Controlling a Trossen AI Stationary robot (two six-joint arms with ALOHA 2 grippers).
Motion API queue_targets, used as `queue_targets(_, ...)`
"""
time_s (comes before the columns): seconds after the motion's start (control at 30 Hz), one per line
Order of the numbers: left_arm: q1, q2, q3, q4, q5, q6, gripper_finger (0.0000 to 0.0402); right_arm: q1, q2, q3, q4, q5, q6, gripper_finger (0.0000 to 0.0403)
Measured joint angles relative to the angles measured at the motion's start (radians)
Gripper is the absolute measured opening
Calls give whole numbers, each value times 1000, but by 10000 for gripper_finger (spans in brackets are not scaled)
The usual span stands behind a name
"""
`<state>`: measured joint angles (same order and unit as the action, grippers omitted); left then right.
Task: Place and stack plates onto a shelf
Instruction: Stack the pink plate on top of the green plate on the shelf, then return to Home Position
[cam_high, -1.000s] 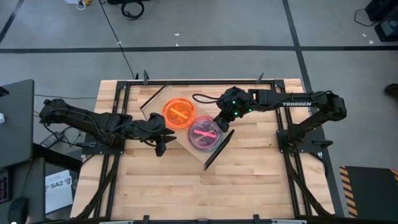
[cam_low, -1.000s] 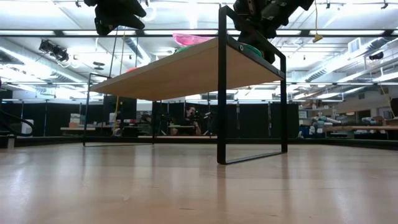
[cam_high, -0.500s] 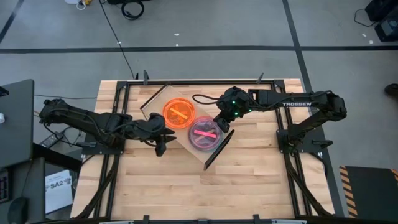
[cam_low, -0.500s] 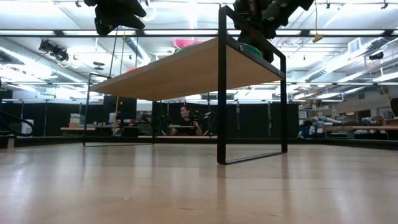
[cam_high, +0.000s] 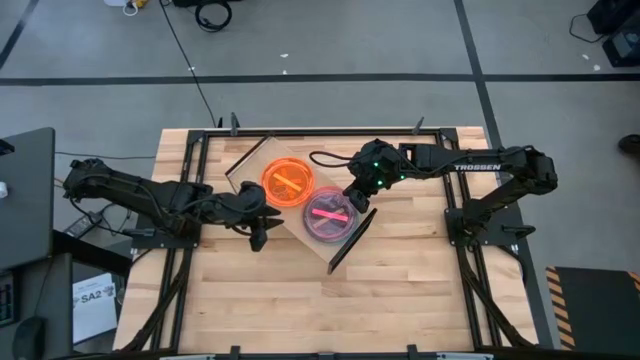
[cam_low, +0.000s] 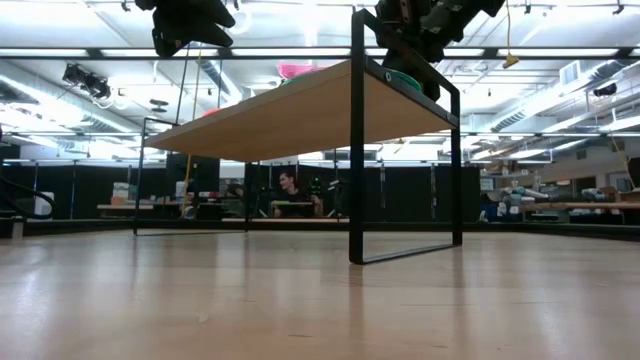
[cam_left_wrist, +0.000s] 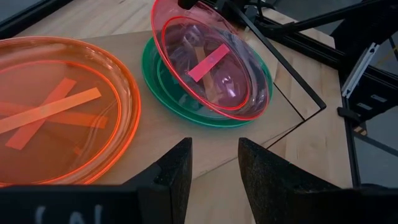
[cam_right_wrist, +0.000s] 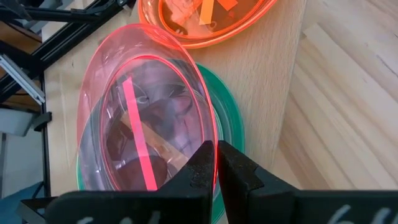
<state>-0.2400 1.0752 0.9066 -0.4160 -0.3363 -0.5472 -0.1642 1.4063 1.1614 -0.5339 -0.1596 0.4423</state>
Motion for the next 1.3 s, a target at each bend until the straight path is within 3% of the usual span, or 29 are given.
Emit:
queue_targets(0.27,0,0,0,0,0,0,137,0,0,0,0,0,3,39)
queue_targets(0.9,0,0,0,0,0,0,137,0,0,0,0,0,0,168)
queue_targets(1.3,0,0,0,0,0,0,137,0,0,0,0,0,0,199)
